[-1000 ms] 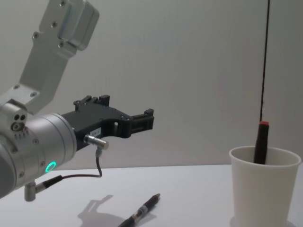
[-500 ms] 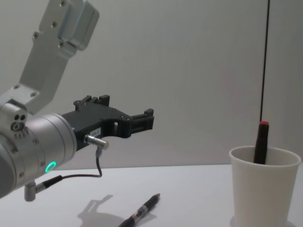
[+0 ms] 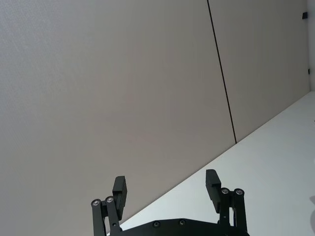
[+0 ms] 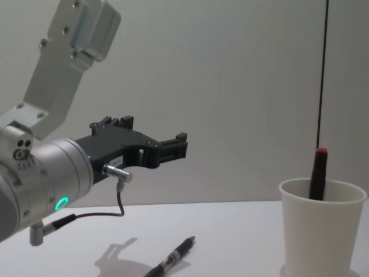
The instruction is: Place the pen into the pen holder.
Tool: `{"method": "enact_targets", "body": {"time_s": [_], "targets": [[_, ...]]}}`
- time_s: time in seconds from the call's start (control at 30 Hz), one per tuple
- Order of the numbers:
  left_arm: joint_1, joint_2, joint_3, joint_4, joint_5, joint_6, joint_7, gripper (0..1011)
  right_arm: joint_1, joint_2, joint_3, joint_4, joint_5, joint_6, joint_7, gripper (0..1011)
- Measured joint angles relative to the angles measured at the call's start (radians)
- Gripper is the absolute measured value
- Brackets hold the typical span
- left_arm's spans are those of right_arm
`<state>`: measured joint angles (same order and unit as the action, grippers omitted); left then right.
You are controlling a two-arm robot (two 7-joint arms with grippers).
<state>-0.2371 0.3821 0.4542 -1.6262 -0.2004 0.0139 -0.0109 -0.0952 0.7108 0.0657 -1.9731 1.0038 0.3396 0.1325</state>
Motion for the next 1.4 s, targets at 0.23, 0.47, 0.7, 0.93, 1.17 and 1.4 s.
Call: {"method": "enact_targets", "body": {"time_s": [0.23,0.47,0.7,0.93,1.17,1.4], "targets": [[0.0,0.0,0.0,0.0,0.0,0.0,0.0,1001,-0.001,0.001,0.001,0.0,0.001,0.001,0.0,1001],[0.0,0.0,0.0,0.0,0.0,0.0,0.0,1001,-0.001,0.001,0.001,0.0,0.001,0.001,0.0,1001],[0.0,0.0,0.0,0.0,0.0,0.0,0.0,1001,-0.001,0.001,0.001,0.0,0.001,0.001,0.0,1001],[-0.014,-0.007,-0.003,0.021,-0.002,-0.001,-0.02,1001,-0.001,0.001,0.001,0.0,0.001,0.001,0.0,1001],[-0.055,-0.028,-0.014,0.088,-0.03,-0.003,-0.087,1001,-0.001,0.001,0.001,0.0,0.001,0.0,0.0,1001],[-0.09,-0.046,-0.026,0.175,-0.093,-0.005,-0.163,1001,-0.001,0.001,0.001,0.0,0.001,0.0,0.0,1001]]}}
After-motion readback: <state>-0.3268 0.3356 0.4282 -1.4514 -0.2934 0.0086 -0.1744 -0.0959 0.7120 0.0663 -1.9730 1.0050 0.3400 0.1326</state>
